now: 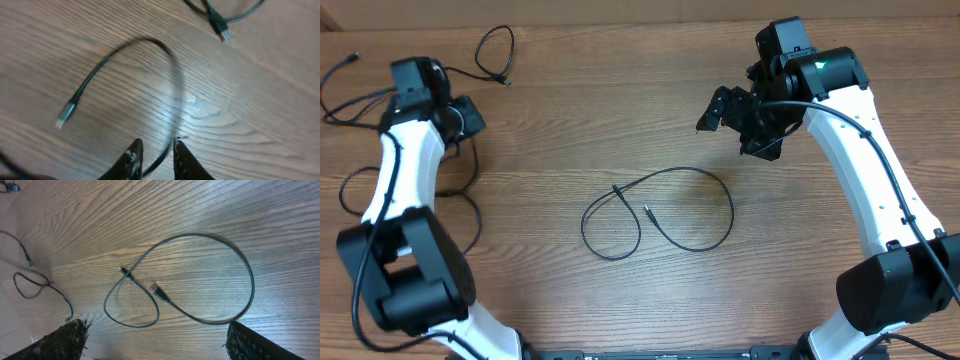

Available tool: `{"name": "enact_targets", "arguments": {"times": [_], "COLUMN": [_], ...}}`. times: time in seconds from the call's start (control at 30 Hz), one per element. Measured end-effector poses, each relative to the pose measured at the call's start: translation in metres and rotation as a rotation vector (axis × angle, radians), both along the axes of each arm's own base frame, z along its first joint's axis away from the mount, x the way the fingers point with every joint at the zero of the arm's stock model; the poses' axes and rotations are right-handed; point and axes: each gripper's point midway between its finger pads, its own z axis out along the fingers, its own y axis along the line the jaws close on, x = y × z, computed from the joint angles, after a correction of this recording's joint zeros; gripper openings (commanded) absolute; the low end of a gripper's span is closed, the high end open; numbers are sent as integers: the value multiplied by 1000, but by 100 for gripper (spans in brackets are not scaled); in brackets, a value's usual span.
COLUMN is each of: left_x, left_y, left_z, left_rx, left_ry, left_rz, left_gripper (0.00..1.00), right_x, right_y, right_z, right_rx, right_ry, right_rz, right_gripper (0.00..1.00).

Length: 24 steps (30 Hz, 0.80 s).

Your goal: Untangle cables

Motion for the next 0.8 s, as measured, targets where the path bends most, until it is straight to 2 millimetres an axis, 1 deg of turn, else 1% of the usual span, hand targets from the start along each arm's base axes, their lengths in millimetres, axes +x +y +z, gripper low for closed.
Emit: {"name": "enact_targets", "arguments": {"times": [0.07,0.13,0.23,0.27,0.33,0.4,0.43,0.53,0.63,0.7,0.73,0.8], "left_x": [-4,-11,-21,-27,-44,-60,-69,-88,-94,-98,-100,-105], "left_y": [0,1,3,4,3,3,4,8,13,14,15,14], "left_z": [3,-2,-7,-10,-17,-22,-25,-29,-33,-40,-45,-56], "left_rx": [-14,-25,-33,-38,-54,-60,-57,-35,-12,-7,-6,-8], "left_ry": [6,35,78,104,175,240,277,352,373,379,382,385], "left_rz": [22,45,68,77,90,108,121,163,204,230,241,262], "left_gripper": [23,26,27,27,32,41,45,52,57,61,61,57], "right_x": [-2,-4,-4,-4,-5,-4,-4,-3,-3,-2,-2,-2], "right_y": [-1,-1,-1,-1,-1,-1,-1,-1,-1,0,0,0], "right_z": [-1,-1,-1,-1,-1,-1,-1,-1,-1,0,0,0], "right_rx": [-3,-4,-6,-6,-8,-7,-7,-6,-6,-5,-5,-5], "right_ry": [10,15,13,13,12,8,6,3,1,-1,-2,-4], "right_rz": [1,4,13,15,19,22,23,24,24,24,24,25], "right_gripper": [88,88,88,88,89,88,89,88,88,88,88,88]}}
